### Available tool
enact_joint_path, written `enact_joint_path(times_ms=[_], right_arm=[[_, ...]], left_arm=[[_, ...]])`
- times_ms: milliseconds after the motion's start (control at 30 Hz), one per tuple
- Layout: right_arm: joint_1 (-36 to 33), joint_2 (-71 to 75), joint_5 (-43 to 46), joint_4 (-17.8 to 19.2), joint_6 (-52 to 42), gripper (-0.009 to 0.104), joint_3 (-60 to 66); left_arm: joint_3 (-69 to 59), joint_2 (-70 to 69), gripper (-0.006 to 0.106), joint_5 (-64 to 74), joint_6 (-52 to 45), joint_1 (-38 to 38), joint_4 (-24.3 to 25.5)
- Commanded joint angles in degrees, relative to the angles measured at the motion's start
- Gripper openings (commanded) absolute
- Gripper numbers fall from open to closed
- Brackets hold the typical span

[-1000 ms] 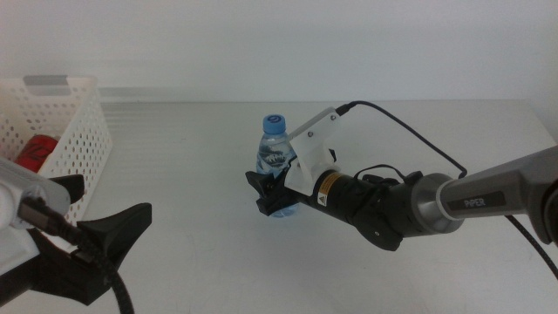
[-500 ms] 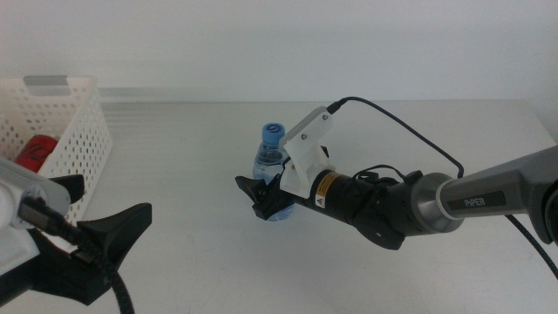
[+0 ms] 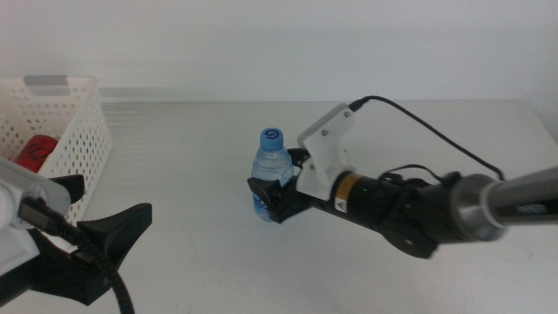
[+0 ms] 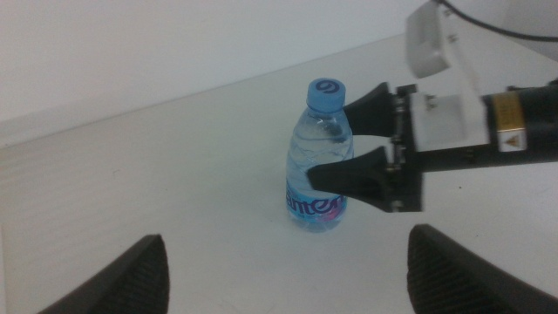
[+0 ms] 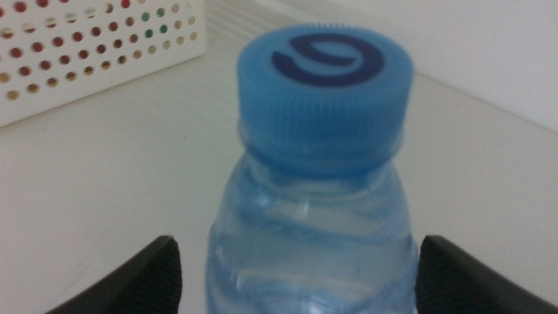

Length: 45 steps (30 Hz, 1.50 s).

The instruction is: Use arms to grab the bottles and put them into the dustbin to the left of the table.

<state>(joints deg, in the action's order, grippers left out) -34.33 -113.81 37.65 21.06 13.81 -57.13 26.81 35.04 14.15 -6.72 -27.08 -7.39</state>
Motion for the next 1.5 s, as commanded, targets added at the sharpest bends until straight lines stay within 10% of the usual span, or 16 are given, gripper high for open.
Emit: enact_joint_path(times_ms=[0, 367, 900, 1267, 1467], right_arm=[[-0.31, 6.09, 3.9, -0.07, -0.12, 0.075, 2.04], [-0.31, 20.84, 3.56, -0.07, 2.13, 0.075, 14.36], [-0.31, 43.74, -24.44, 3.01, 6.37, 0.075, 16.54], [-0.25, 58.65, -35.69, -14.94, -12.84, 0.074, 20.61], [-0.32, 64.33, -36.94, -17.98, -14.45, 0.074, 22.42]], left_arm=[[1.73, -0.06, 0.09, -4.21, 0.78, -0.19, -0.26], [1.73, -0.06, 0.09, -4.21, 0.78, -0.19, -0.26], [1.73, -0.06, 0.09, -4.21, 0.78, -0.19, -0.26], [1.73, -0.06, 0.09, -4.21, 0.78, -0.19, -0.26], [1.73, -0.06, 0.09, -4.21, 0.78, -0.19, -0.26]])
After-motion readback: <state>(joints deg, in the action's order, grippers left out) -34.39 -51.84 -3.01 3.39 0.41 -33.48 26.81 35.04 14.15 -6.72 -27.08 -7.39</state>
